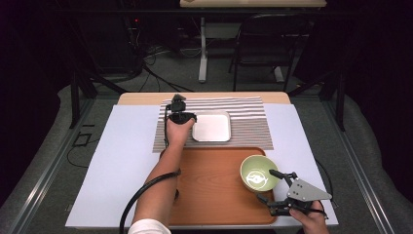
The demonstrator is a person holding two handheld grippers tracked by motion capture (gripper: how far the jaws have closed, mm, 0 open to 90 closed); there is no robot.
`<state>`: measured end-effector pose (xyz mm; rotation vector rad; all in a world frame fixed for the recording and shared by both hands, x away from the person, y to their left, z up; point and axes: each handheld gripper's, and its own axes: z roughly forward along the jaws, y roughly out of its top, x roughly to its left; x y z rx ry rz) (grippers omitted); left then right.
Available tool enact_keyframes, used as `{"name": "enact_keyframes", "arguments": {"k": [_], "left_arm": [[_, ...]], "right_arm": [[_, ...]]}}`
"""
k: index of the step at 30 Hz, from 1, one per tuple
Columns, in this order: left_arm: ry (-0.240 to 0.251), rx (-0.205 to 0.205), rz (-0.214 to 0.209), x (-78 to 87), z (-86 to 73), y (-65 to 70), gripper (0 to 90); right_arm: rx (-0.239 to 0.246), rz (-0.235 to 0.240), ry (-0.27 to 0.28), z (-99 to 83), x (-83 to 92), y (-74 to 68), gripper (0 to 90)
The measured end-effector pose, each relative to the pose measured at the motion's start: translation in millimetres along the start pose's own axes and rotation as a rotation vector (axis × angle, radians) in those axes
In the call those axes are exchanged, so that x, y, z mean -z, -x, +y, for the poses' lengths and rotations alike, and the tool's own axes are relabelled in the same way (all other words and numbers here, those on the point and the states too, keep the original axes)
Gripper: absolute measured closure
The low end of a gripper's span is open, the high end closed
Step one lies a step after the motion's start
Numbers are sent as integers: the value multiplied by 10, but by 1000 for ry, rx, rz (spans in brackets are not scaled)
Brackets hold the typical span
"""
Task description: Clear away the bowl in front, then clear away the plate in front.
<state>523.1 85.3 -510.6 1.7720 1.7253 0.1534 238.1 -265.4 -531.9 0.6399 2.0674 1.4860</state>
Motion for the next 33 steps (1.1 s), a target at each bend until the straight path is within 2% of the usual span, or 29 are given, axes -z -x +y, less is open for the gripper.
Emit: {"name": "enact_keyframes", "arguments": {"k": [6,12,18,25,33], "left_arm": [[-26,-8,-5,-52,-7,-35,676],[-19,-19,9,-67,-20,-68,694],[-15,2,3,-84,-35,-117,699],[-23,6,6,-117,-60,-142,703],[-51,14,8,-153,-59,-102,737]], "right_arm": [[1,-3,0,-2,7,-1,149],[-2,-4,2,-3,15,-5,149],[-2,-6,1,-5,18,-5,149],[-3,-7,2,-5,22,-5,149],[1,-9,1,-8,36,-4,149]]}}
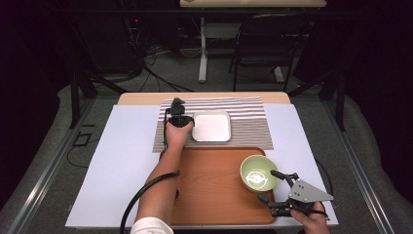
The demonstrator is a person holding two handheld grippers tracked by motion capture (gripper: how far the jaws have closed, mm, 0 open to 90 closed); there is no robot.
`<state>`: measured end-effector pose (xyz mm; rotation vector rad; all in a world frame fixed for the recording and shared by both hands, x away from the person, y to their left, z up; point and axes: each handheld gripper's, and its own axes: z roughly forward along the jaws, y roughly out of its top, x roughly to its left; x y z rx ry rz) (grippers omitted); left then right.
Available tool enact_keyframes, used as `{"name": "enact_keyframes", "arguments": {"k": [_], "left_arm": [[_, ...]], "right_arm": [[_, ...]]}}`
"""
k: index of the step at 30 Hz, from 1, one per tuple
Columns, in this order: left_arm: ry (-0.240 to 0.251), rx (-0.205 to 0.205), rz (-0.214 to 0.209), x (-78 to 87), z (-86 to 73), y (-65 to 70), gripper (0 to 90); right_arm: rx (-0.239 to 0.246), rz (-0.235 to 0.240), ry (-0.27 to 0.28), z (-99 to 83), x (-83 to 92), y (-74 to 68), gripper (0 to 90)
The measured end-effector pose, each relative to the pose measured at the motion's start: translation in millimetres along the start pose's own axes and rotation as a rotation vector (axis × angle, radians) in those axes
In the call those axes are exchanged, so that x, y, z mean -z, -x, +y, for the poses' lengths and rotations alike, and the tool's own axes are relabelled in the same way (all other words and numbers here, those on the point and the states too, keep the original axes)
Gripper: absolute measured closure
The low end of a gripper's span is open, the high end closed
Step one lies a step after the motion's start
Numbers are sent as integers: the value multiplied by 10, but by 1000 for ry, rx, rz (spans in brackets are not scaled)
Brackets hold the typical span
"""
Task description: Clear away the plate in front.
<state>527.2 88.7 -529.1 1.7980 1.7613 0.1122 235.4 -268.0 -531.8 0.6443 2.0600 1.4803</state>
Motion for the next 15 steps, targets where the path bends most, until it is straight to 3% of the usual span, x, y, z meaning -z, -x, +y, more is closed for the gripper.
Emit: {"name": "enact_keyframes", "arguments": {"k": [15], "left_arm": [[-55,7,15,-118,-32,45,855]], "right_arm": [[-2,-14,-4,-12,50,-14,149]]}}
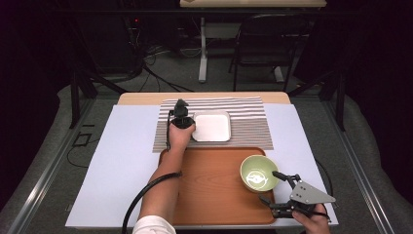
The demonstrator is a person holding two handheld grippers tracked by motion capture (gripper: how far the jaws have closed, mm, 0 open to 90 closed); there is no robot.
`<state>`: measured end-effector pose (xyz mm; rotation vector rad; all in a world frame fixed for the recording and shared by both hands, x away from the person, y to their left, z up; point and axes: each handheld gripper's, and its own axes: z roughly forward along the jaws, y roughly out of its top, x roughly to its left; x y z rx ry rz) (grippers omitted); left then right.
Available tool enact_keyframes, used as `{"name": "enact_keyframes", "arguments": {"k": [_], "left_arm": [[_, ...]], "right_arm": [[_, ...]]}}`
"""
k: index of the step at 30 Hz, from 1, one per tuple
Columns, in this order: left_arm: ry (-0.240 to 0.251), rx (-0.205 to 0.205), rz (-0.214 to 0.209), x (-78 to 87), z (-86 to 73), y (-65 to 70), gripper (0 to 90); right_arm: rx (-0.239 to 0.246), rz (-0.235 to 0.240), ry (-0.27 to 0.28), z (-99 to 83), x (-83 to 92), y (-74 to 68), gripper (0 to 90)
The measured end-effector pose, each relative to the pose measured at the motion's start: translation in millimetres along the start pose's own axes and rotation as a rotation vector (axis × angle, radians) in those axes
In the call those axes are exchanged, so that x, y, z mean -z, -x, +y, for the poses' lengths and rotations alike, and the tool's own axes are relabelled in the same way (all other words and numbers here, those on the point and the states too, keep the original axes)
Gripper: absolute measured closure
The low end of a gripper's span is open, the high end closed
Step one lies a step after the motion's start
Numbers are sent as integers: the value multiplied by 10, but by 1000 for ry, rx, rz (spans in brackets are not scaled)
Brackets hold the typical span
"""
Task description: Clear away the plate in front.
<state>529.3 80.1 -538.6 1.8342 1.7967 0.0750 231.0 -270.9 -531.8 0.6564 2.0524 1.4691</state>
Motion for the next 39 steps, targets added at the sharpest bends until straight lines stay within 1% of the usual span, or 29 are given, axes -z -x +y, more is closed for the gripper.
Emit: {"name": "enact_keyframes", "arguments": {"k": [3,6,8,10,12,15,18,20,21,22,23,25,28,32,35,38,39], "left_arm": [[-2,12,-9,-2,9,-11,864],[6,53,-39,1,2,-45,881],[8,77,-50,3,-2,-62,886],[9,87,-55,2,-3,-68,888],[13,106,-76,15,-4,-85,889],[13,106,-69,42,-6,-88,889],[24,124,-62,75,-16,-92,889],[29,143,-76,116,-41,-106,889],[29,143,-76,116,-41,-106,889],[31,160,-87,196,-96,-114,889],[33,154,-86,227,-119,-115,889],[41,162,-85,299,-166,-104,889],[48,170,-108,428,-246,-102,889],[67,187,-111,567,-333,-110,889],[63,188,-112,654,-407,-110,889],[69,198,-120,736,-485,-113,889],[71,193,-119,769,-524,-116,889]], "right_arm": [[-3,-4,-1,-1,19,-9,149],[0,-9,-4,-5,34,-12,149],[0,-11,-3,-7,41,-13,149],[0,-12,-4,-10,45,-14,149],[0,-13,-3,-10,49,-16,149],[0,-11,-3,-9,47,-15,149],[1,-9,-4,-9,43,-20,149],[2,-9,-5,-11,45,-20,149],[2,-9,-5,-11,45,-20,149],[4,-7,-3,-11,46,-15,149],[2,-6,-1,-9,44,-14,149],[0,-3,0,-9,37,-18,149],[4,1,0,-11,39,-23,149],[-1,2,4,-7,48,-24,149],[1,0,3,-7,51,-26,149],[9,-8,-1,-9,45,-17,149],[8,-9,-2,-8,46,-17,149]]}}
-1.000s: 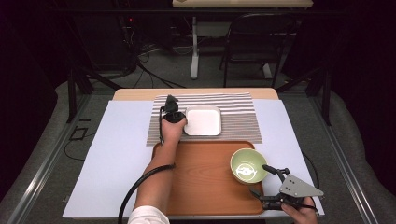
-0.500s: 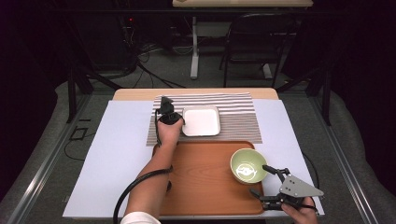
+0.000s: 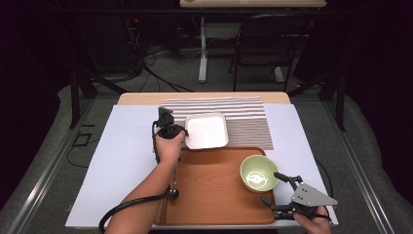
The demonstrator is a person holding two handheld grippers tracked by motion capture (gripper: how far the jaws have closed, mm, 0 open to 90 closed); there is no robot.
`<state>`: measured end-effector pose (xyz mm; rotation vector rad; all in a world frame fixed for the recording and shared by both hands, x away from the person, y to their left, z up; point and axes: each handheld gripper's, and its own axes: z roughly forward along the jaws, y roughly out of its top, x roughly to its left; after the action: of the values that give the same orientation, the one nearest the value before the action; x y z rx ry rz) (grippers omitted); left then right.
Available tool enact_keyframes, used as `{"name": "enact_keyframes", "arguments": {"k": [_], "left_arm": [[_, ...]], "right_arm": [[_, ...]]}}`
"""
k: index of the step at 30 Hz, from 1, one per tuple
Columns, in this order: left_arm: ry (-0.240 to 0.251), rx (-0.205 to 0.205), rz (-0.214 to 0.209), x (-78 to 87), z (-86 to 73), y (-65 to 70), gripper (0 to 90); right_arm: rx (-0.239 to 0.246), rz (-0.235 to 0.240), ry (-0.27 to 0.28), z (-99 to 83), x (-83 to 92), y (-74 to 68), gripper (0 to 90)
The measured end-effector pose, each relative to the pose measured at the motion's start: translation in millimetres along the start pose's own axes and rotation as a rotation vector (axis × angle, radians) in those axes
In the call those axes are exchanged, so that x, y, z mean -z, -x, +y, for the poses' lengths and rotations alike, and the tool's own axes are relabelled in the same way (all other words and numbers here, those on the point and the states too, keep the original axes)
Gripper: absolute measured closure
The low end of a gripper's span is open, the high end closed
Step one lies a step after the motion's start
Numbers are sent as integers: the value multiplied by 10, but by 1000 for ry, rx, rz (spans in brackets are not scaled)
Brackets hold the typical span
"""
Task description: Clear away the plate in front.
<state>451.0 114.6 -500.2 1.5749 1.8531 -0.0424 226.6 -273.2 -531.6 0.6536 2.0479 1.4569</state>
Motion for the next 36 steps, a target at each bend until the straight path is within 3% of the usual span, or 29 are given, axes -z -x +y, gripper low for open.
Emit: {"name": "enact_keyframes", "arguments": {"k": [10,14,20,30,36], "left_arm": [[5,-6,-2,242,-300,-130,889],[17,-29,6,319,-428,-151,889],[18,-20,-15,398,-657,-212,889],[-22,-64,3,406,-938,-209,889],[-42,-51,1,380,-1059,-196,888]], "right_arm": [[15,-8,-10,11,-12,-25,149],[14,-10,-10,11,-9,-34,149],[14,-10,-8,10,-4,-28,149],[12,-17,-6,8,3,-25,149],[15,-15,-4,9,4,-29,149]]}}
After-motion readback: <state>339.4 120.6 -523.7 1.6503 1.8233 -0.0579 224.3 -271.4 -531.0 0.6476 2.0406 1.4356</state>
